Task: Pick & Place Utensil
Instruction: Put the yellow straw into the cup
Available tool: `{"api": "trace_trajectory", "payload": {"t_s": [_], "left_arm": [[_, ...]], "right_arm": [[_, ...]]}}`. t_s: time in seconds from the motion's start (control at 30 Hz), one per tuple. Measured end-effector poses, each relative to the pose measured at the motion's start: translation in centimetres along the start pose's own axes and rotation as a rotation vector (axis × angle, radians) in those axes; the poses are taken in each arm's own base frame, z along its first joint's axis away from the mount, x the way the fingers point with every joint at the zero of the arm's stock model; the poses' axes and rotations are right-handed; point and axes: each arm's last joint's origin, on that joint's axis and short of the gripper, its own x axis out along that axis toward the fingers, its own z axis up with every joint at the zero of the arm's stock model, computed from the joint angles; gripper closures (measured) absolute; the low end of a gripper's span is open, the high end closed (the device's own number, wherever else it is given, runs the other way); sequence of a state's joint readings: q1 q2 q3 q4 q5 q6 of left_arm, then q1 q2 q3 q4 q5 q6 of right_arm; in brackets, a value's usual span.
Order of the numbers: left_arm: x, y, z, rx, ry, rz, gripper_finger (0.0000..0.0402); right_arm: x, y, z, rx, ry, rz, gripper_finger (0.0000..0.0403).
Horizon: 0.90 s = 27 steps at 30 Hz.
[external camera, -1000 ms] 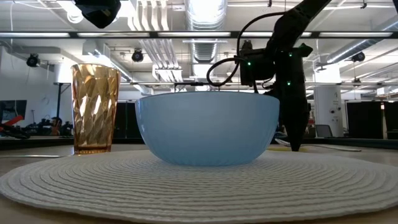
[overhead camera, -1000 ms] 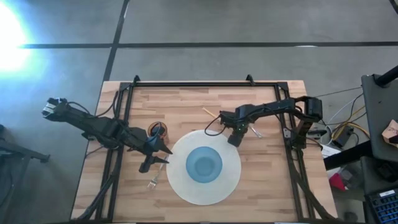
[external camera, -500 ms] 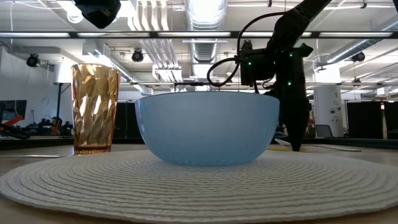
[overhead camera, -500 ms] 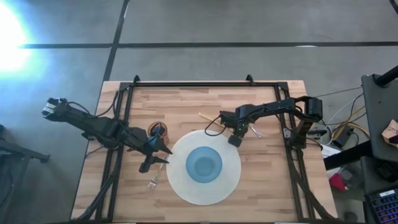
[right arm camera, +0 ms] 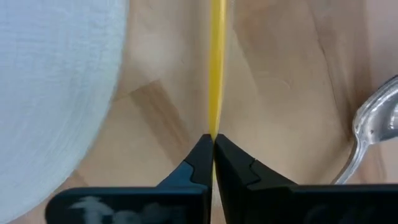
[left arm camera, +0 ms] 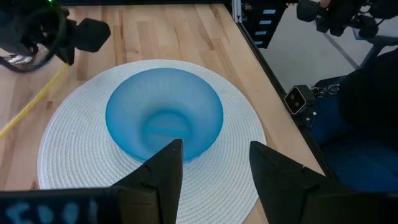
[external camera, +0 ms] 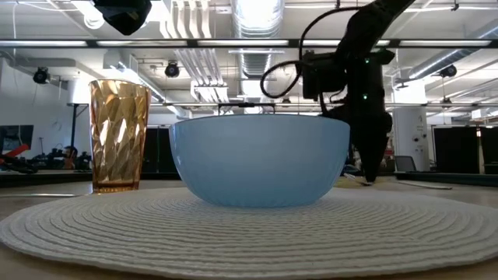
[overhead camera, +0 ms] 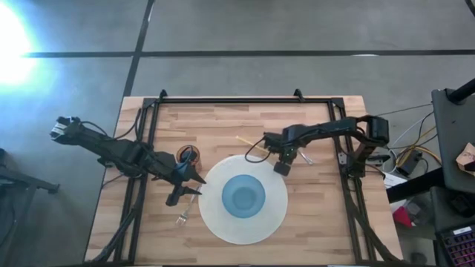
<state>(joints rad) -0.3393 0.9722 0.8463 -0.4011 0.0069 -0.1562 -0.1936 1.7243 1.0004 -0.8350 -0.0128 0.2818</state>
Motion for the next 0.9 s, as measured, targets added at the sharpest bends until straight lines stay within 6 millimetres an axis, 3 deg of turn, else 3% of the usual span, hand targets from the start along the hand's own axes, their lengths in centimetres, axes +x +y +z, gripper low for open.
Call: {"api": "trace_trajectory", "payload": {"t_s": [0.37,0.9], "left_arm": [[0.0,0.0,0.0,-0.008,0.000,0.000,0.0225],[0.0,0.2,0.2,-0.010,-0.027,0.062,0.0213]], "right_arm": [[-2.5,-0.1,-0.7,-0.008,-0.076,0.013,0.0395],[-10.9,0.2,-4.3,-0.051,-0.433,0.125,0.0395]]}}
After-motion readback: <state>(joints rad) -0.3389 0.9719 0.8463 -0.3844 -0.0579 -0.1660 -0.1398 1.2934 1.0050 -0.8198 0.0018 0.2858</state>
